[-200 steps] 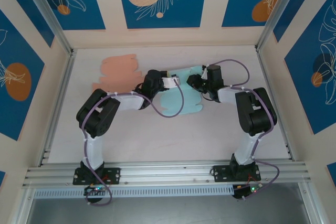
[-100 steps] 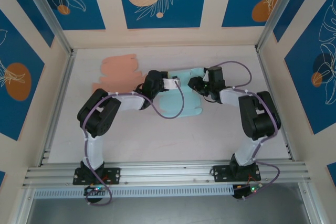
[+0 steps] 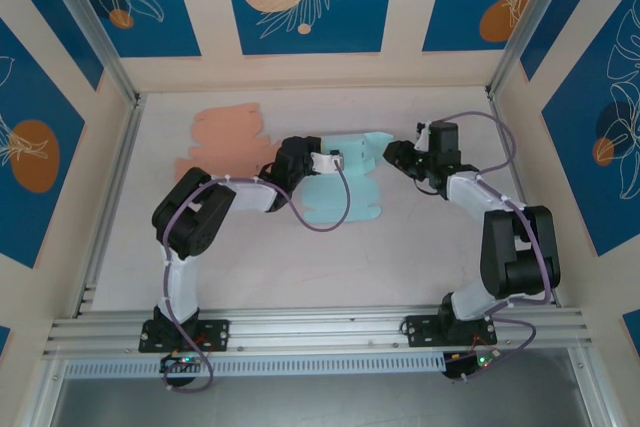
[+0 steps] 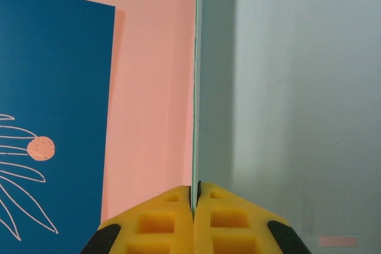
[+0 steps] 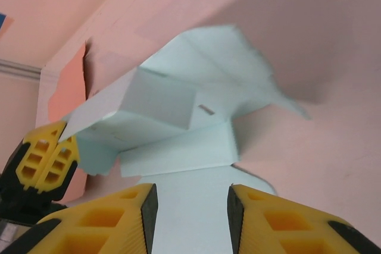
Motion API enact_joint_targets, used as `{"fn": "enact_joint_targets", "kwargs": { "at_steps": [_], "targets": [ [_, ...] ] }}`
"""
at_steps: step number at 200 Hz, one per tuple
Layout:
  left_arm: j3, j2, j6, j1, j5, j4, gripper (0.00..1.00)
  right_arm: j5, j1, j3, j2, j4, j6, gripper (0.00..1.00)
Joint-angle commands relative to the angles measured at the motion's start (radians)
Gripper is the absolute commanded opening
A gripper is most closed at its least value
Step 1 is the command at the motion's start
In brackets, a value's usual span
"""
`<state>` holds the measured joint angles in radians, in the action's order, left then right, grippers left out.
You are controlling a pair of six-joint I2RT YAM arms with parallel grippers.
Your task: Fold the paper box
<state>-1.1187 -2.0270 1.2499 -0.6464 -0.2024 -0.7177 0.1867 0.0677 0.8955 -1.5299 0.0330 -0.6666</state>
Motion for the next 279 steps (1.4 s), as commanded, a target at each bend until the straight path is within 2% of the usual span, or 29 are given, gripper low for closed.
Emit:
{"fn": "enact_joint_targets", "kwargs": {
  "at_steps": [1,31,87,124,151,187,279],
  "targets": [
    [0.012,-0.003,0.019,-0.009,0.022,-0.037,0.0,0.087,-0.067,0.109,-0.034,-0.045,0.031,0.39],
    [0.018,-0.005,0.027,-0.011,0.02,-0.04,0.0,0.168,-0.125,0.274,-0.202,-0.085,0.013,0.33],
    [0.017,-0.01,0.029,-0.011,0.02,-0.045,0.0,0.263,-0.128,0.504,-0.499,-0.095,-0.023,0.32],
    [0.02,-0.012,0.029,-0.011,0.017,-0.045,0.0,0.349,-0.111,0.55,-0.61,-0.061,-0.034,0.32],
    [0.019,-0.02,0.035,-0.011,0.016,-0.042,0.0,0.426,-0.101,0.485,-0.615,0.048,-0.067,0.32],
    [0.017,-0.032,0.041,-0.01,0.003,-0.046,0.0,0.436,-0.081,0.358,-0.545,0.137,-0.069,0.32],
    [0.016,-0.048,0.054,-0.014,-0.017,-0.044,0.0,0.325,-0.016,0.159,-0.378,0.182,-0.01,0.32]
  ]
}}
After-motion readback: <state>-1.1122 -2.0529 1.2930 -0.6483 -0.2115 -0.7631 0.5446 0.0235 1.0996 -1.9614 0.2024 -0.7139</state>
